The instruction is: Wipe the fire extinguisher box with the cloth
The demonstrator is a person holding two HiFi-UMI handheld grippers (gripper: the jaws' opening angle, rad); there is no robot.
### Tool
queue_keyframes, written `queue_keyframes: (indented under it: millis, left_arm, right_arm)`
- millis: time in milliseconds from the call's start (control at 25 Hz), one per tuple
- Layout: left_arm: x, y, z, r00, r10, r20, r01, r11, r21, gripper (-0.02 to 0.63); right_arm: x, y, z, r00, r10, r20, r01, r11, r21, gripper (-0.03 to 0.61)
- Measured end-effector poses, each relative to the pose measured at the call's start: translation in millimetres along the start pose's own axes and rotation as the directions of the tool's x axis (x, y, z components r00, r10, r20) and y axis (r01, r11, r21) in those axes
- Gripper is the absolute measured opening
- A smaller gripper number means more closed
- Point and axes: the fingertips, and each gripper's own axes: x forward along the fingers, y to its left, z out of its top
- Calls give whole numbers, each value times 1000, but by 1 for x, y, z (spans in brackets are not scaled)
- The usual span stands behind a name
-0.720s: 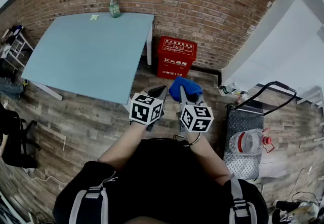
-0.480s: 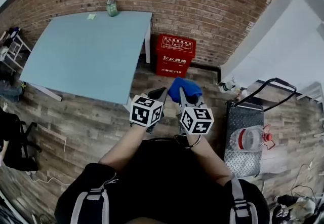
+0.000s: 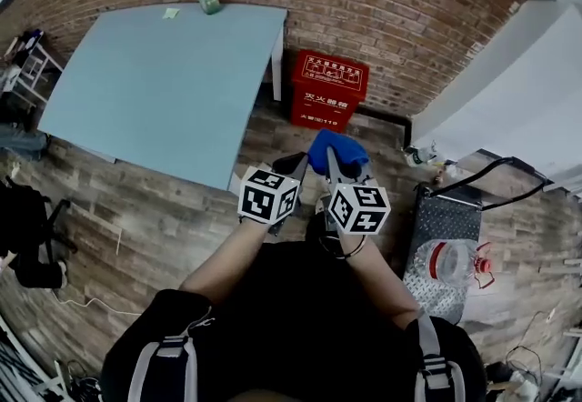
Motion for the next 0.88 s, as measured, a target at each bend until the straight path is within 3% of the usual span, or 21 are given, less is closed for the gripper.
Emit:
queue_keyframes:
  millis: [400,880]
  left_arm:
    - [78,37,71,998,63,-2,-63,998,9,-3]
    - [192,12,127,997,59,-47,-57,997,51,-3]
  right_arm:
    - [72,-71,61,999,33,31,-33,999,14,46]
    - [98,-190,90,1000,5,13,-6,998,70,46]
